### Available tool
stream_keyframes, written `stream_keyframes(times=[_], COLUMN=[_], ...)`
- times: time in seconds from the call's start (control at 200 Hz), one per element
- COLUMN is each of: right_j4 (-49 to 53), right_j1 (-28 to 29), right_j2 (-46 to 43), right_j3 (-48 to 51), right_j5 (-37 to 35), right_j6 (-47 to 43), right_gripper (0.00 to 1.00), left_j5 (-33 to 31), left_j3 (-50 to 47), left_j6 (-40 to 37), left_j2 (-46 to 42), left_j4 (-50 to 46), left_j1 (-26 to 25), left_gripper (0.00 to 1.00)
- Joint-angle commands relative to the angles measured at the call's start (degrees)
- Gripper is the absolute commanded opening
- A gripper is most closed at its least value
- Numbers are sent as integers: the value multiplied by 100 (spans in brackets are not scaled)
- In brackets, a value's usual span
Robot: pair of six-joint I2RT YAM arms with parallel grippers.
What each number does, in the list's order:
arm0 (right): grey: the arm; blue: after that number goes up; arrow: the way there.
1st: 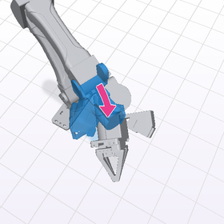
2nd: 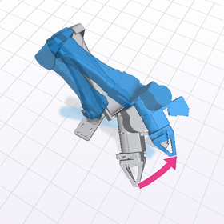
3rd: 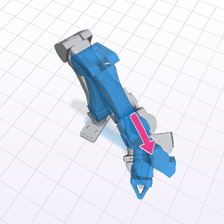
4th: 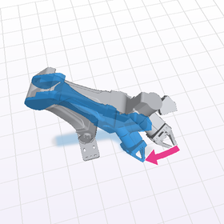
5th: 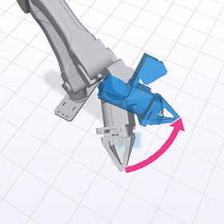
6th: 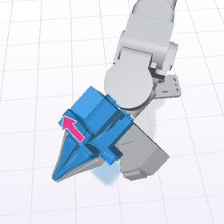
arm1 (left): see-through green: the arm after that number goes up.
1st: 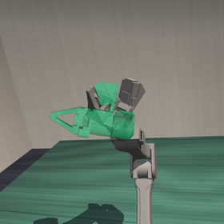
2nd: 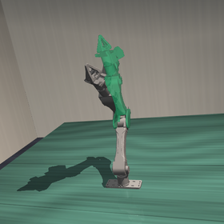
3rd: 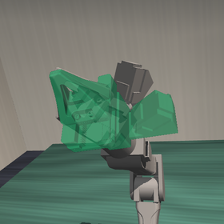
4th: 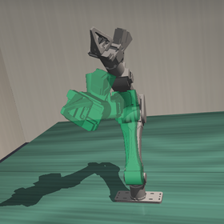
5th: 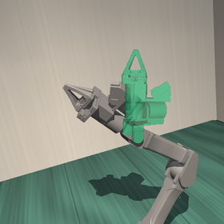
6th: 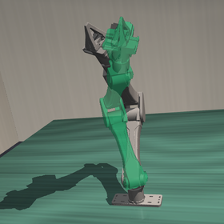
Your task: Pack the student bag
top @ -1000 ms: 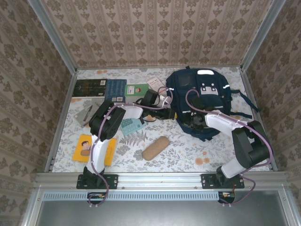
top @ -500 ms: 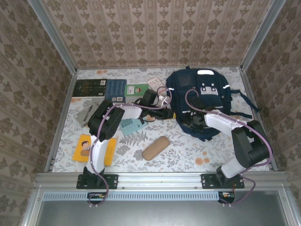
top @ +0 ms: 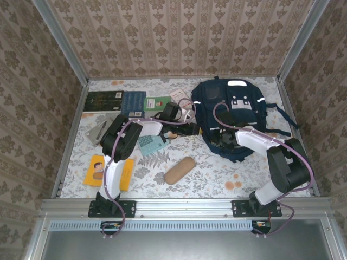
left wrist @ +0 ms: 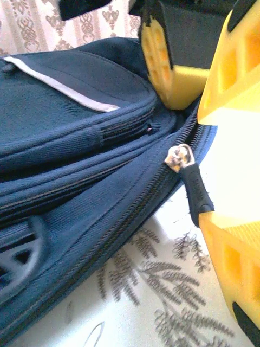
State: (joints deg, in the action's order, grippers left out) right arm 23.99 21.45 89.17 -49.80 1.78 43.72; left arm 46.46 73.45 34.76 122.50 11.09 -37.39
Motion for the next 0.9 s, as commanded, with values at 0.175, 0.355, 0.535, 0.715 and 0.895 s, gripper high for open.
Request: stream_keyframes(times=[0.175, 0.355, 0.535, 0.715, 0.895], right_j4=[396, 370, 380, 387, 390], right_j1=[114, 114, 126, 131, 141], right_j2=[162, 171, 184, 162, 138], right_j3=[15, 25, -3, -3, -3], right_j5=[50, 50, 56, 53, 50], right_j6=[91, 92, 92, 89, 110], right_gripper=[7, 7, 7, 7, 8], left_j5=[-378, -151, -45, 121, 306], left_j3=[713, 594, 434, 316, 180], left_j6=[-381, -439, -541, -688, -676], left_j2=[175, 197, 126, -1, -94], left_j4=[-563, -603, -696, -857, -791], left_j1=[-40, -133, -210, -254, -252], left_gripper=[50, 50, 50, 50, 47])
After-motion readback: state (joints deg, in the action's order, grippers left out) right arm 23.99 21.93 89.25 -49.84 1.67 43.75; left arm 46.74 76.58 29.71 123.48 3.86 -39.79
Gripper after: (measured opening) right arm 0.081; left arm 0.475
